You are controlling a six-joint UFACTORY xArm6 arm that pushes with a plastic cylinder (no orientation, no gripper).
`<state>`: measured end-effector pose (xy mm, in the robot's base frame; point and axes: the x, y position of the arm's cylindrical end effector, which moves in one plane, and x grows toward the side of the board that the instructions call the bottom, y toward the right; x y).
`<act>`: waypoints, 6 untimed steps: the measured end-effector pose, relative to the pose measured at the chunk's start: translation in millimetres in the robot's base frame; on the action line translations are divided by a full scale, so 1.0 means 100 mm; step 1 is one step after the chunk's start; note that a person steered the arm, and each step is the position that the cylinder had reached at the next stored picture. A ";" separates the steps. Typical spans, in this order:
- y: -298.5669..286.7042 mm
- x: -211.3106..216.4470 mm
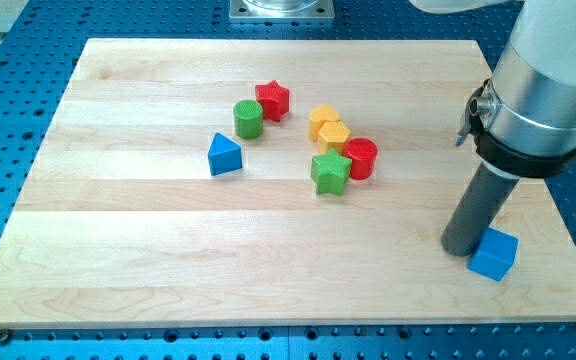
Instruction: Place your at the center left of the board
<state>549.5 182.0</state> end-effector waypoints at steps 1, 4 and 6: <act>-0.27 0.02; -3.08 -0.35; -3.80 -1.21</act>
